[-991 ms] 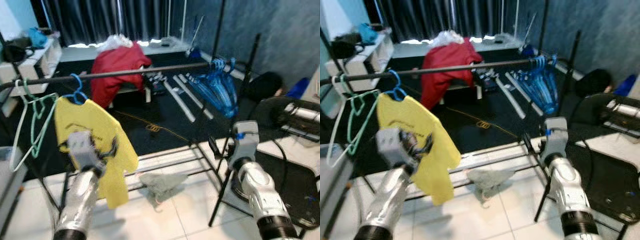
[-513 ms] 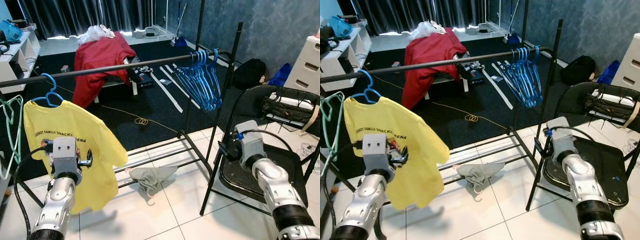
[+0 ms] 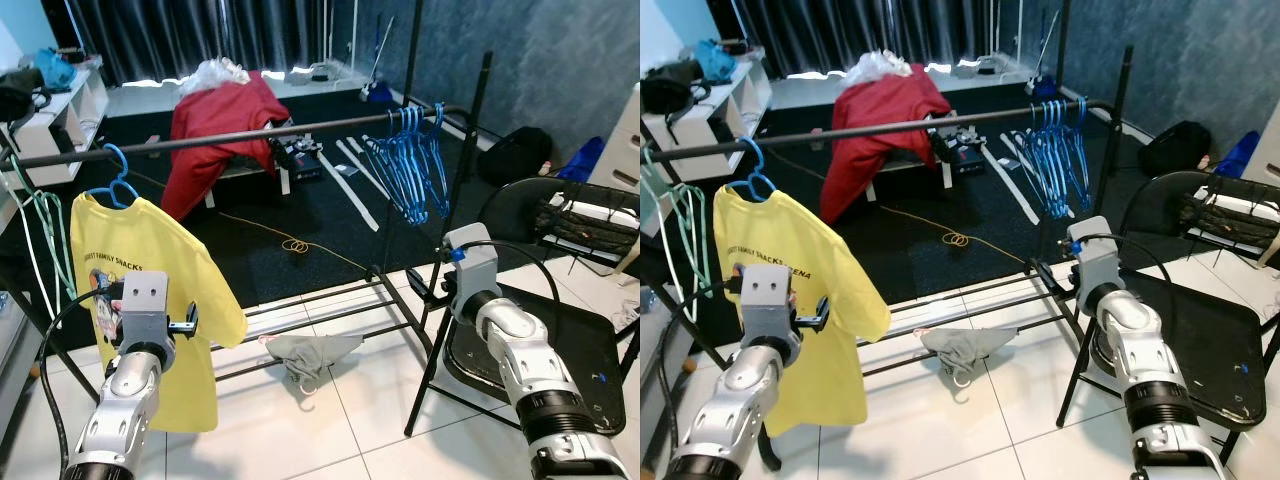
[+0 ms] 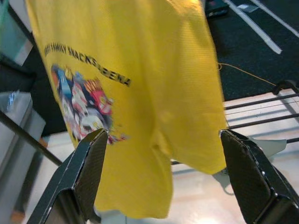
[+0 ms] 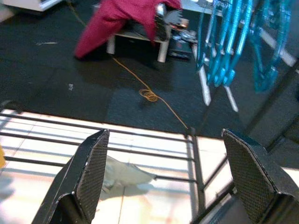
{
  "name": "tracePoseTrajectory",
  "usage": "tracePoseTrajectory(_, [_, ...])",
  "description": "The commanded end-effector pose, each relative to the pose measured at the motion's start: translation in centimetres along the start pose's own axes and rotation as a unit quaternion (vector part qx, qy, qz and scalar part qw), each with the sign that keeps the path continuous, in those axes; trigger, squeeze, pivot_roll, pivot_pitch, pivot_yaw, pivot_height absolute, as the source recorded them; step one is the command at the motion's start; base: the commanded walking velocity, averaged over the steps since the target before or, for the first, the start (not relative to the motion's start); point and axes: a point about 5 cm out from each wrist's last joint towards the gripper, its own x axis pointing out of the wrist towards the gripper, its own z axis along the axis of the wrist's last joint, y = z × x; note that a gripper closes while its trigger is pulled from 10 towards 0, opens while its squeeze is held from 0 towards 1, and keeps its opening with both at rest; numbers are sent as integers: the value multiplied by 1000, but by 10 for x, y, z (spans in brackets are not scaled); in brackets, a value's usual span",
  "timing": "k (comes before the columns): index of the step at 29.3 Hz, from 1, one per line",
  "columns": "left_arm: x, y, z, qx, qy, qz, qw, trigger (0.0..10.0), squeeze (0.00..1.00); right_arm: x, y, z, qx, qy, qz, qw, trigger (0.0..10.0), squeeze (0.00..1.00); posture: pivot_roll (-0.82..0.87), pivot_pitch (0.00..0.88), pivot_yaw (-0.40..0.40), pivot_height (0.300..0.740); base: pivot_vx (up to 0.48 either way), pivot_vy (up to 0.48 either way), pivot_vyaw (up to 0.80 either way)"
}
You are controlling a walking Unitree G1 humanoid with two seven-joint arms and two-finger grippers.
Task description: Hang hanger
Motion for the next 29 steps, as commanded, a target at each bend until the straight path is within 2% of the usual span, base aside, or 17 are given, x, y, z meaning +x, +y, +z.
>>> tracePoseTrajectory(1, [-1, -4, -2, -12, 8, -3, 1000, 10000, 0, -1, 0, 0, -2, 5, 3, 1000, 10000, 0, -110, 0, 17, 740, 0, -472, 0])
tracePoseTrajectory(2, [0, -5, -1, -24, 12, 6, 1000, 10000, 0, -1, 11, 5, -19, -2, 37, 999, 10000, 0, -110, 0, 17, 740, 0, -472, 0])
tracePoseTrajectory(4, [2, -4, 3, -22, 11, 24, 999, 10000, 0, -2, 19, 7, -31, -4, 61, 998, 10000, 0, -111, 0, 15, 740, 0, -426, 0])
tracePoseTrajectory(6, [2, -3, 4, -20, 11, 30, 999, 10000, 0, -2, 21, 7, -33, -4, 64, 997, 10000, 0, -111, 0, 15, 740, 0, -371, 0])
tracePoseTrajectory(13, [3, 3, 11, -40, 11, 38, 998, 10000, 0, -4, 21, 8, -34, -3, 72, 997, 10000, 0, -114, 0, 13, 740, 0, 0, 0])
tracePoseTrajectory(19, [3, 20, 17, -29, 12, 88, 996, 10000, 0, -14, 21, 12, -37, -4, 99, 994, 10000, 0, -121, 0, 18, 740, 480, 0, 0])
tracePoseTrajectory(20, [4, 26, 21, -26, 6, 103, 994, 10000, 0, -18, 23, 13, -36, -7, 117, 992, 10000, 0, -121, 0, 18, 740, 480, 0, 0])
tracePoseTrajectory(23, [4, 29, 24, -25, 1, 112, 993, 10000, 0, -21, 25, 14, -36, -8, 130, 991, 10000, 0, -121, 0, 18, 740, 480, 0, 0])
tracePoseTrajectory(25, [4, 35, 33, -22, -17, 128, 991, 10000, 0, -30, 33, 17, -36, -14, 173, 984, 10000, 0, -126, 0, 23, 740, 480, 0, 0])
tracePoseTrajectory(29, [2, 37, 42, -20, -37, 133, 990, 10000, 0, -40, 41, 20, -35, -21, 216, 975, 10000, 0, -138, 0, 29, 740, 480, 0, 0])
